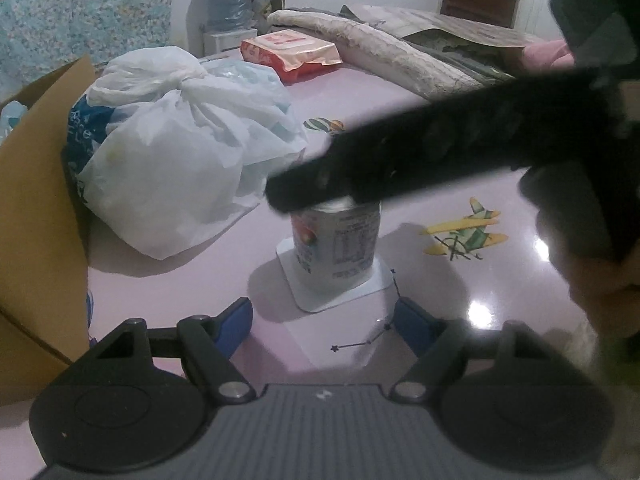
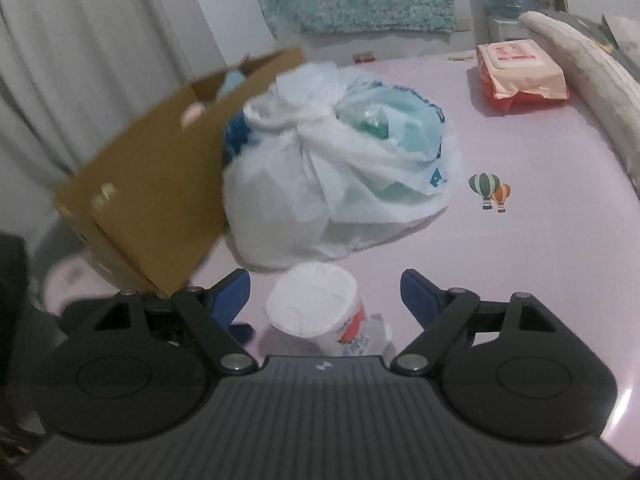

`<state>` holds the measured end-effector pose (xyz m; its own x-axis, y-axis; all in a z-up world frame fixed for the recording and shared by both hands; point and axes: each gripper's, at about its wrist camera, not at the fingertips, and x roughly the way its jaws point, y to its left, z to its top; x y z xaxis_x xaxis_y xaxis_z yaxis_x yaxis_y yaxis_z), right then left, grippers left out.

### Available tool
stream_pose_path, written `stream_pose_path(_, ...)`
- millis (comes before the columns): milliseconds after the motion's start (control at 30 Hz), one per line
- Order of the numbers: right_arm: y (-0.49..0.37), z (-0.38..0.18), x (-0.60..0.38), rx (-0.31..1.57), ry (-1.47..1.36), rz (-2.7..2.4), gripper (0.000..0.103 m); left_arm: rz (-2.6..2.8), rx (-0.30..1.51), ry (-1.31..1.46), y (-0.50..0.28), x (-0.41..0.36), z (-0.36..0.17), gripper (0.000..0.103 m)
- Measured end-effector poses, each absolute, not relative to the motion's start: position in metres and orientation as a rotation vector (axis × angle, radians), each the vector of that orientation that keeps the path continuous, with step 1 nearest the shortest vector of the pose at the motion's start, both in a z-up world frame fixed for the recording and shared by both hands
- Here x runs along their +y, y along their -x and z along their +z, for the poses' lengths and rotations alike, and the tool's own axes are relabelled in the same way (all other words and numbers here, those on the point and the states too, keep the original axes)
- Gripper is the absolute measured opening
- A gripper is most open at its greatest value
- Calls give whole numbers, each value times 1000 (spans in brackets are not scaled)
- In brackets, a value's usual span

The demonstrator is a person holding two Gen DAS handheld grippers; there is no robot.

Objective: Organize soft objects
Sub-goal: 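Grasp the white cup with the right gripper and lift it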

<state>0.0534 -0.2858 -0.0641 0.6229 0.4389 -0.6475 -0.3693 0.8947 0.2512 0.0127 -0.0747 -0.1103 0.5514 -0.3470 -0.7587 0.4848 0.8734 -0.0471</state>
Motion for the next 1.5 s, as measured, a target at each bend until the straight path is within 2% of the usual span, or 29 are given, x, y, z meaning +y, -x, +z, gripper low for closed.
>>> stream_pose_path(67, -56, -68, -280, 772, -48, 451, 78, -500, 853, -162, -12, -72, -111, 78)
stream_pose_path(100, -58, -71, -279, 779, -49, 454, 68, -501, 850, -161, -12, -71, -111, 77)
stream_pose_path(133, -60, -73, -280, 790, -71, 468, 53, -503, 846, -162, -11, -71, -111, 76)
stream_pose_path(267, -63, -77, -291, 788, -186, 436, 53, -501, 843, -159, -9, -69, -107, 72)
stream_pose_path(433, -74, -96, -337, 864, -683, 524, 53, -496, 837, -146, -2, -61, -103, 72)
stream_pose_path(533, -78, -116, -352, 908, -864, 544, 53, -504, 827, -151, 1, -62, -101, 72)
stream_pose_path(600, -75, -114, -356, 903, -866, 520, 52, -505, 821, -162, 1, -64, -100, 72)
stream_pose_path(800, -70, -105, -367, 863, -775, 413, 57, -515, 814, -153, -6, -71, -98, 72)
stream_pose_path(867, -70, -107, -372, 862, -769, 391, 52, -522, 808, -155, -8, -75, -97, 72)
stream_pose_path(1000, -67, -102, -371, 838, -688, 349, 54, -536, 800, -167, -12, -83, -96, 71)
stream_pose_path(1167, -65, -99, -374, 827, -679, 350, 52, -541, 773, -175, -17, -93, -93, 64)
stream_pose_path(1367, -56, -101, -374, 860, -711, 366, 49, -560, 762, -177, -23, -104, -91, 45)
stream_pose_path(1500, -53, -103, -371, 867, -741, 381, 47, -550, 760, -186, -22, -107, -91, 43)
